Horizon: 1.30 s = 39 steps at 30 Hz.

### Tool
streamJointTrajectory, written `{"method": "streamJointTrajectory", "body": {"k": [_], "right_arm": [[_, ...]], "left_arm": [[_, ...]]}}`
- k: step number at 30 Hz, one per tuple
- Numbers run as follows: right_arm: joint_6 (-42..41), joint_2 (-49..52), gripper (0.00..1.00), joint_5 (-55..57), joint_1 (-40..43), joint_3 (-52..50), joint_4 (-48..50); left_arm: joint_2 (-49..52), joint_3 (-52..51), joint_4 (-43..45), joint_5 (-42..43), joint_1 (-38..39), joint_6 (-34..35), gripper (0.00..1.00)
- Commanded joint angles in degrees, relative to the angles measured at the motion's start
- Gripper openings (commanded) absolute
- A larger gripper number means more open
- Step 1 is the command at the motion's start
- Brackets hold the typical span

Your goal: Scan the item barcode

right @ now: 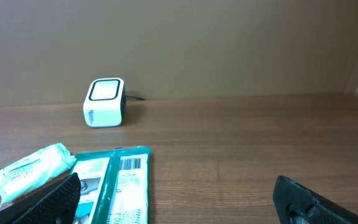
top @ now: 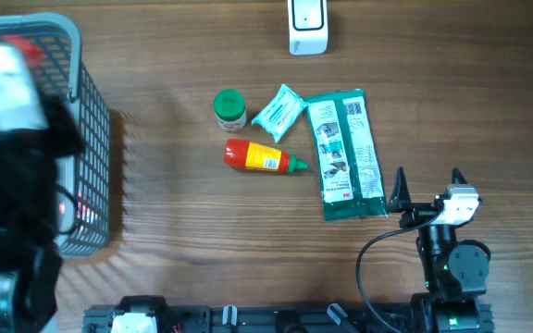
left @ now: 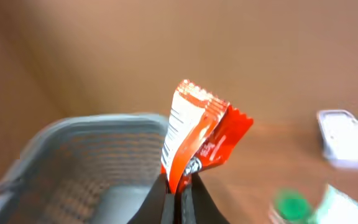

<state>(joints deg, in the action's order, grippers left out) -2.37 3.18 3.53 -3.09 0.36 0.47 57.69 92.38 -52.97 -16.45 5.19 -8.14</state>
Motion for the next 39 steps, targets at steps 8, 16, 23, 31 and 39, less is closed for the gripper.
{"method": "streamJointTrajectory", "body": {"k": [8, 16, 23, 31, 39], "right_arm": [[-0.6, -0.1, 1.00, 0.9, -0.3, 0.0, 0.3], [-0.7, -0.1, 1.00, 0.9, -0.3, 0.0, 0.3], [-0.7, -0.1, 1.00, 0.9, -0.3, 0.0, 0.3], [-0.7, -0.1, 1.00, 0.9, -0.3, 0.0, 0.3], [-0.7, -0.1, 0.99, 0.9, -0.3, 0.0, 0.3]], "left_arm": [[28.6, -0.2, -9.5, 6.6, 27.3, -12.0, 0.04], [47.8, -0.3, -11.0, 13.1, 35.8, -15.8, 0.04], [49.5, -3.4, -10.8, 14.8, 38.5, -18.5, 0.04], [49.5, -10.2, -9.4, 17.6, 38.8, -18.7, 0.04], [49.5, -12.7, -6.5, 18.4, 39.6, -18.6, 0.25]]}}
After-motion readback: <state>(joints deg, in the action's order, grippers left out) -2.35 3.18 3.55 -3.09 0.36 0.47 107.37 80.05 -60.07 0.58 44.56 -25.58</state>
